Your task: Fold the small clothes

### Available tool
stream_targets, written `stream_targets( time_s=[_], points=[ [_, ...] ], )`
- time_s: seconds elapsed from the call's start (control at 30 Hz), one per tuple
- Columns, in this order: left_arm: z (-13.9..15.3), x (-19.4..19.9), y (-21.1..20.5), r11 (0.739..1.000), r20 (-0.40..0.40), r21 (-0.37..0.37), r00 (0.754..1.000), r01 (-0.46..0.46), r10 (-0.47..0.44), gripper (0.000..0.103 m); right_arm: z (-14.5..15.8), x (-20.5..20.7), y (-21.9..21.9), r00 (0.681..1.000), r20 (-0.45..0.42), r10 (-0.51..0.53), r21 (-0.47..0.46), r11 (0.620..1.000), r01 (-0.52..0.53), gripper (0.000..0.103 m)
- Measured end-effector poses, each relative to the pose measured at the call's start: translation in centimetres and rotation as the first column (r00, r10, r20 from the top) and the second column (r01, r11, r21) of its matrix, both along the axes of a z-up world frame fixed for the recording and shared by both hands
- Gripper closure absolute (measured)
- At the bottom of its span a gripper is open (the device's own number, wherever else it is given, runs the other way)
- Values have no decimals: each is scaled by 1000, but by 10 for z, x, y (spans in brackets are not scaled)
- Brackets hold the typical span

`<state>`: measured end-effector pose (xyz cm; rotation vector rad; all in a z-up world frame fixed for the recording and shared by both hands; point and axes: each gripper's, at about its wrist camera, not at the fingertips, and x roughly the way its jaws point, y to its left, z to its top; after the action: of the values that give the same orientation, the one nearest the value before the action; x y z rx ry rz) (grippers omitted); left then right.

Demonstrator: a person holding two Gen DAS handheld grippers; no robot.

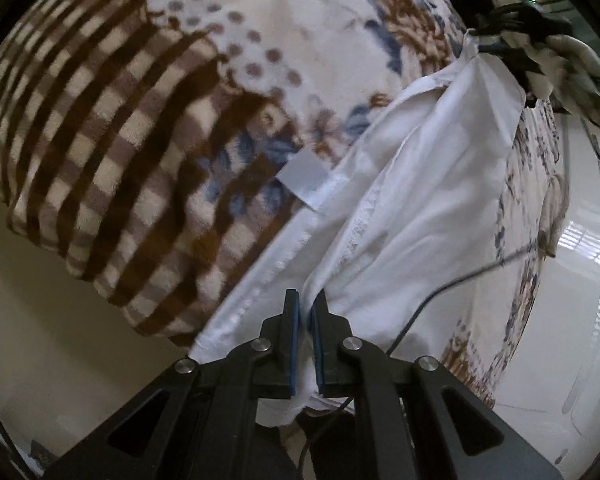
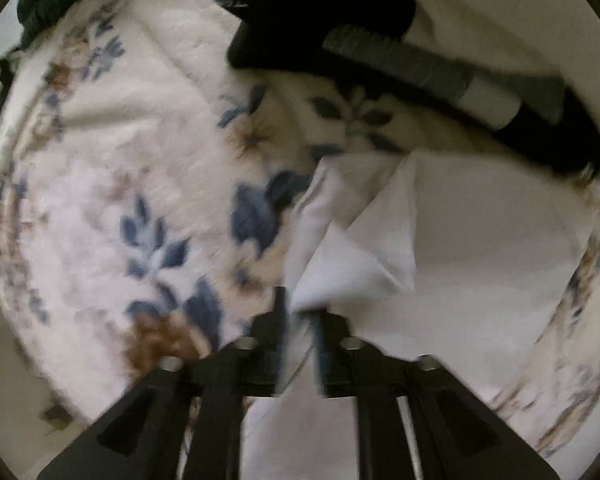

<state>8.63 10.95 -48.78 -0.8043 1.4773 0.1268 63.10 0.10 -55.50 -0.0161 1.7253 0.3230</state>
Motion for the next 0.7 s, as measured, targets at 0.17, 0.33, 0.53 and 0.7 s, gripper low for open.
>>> stream_targets(
  time_s=[0.17, 0.33, 0.53, 0.7],
  points=[
    [-12, 10, 1, 991, -32, -99, 995, 89, -92, 85, 34, -77, -52, 1000, -25, -17, 66, 998, 18, 46],
    [-12, 17, -8, 979, -30, -92, 982, 182, -186, 76, 26, -232, -126, 983, -178, -51, -2, 999, 51, 44],
    [3, 19, -18, 983, -22, -4, 983, 183, -183, 100, -22, -407, -174, 879, -430, -205, 4, 973, 229, 44],
    [16, 19, -15, 986, -25, 20, 986, 167, -167, 100, -36, -474, -180, 831, -477, -286, 72, 930, 361, 67]
  ],
)
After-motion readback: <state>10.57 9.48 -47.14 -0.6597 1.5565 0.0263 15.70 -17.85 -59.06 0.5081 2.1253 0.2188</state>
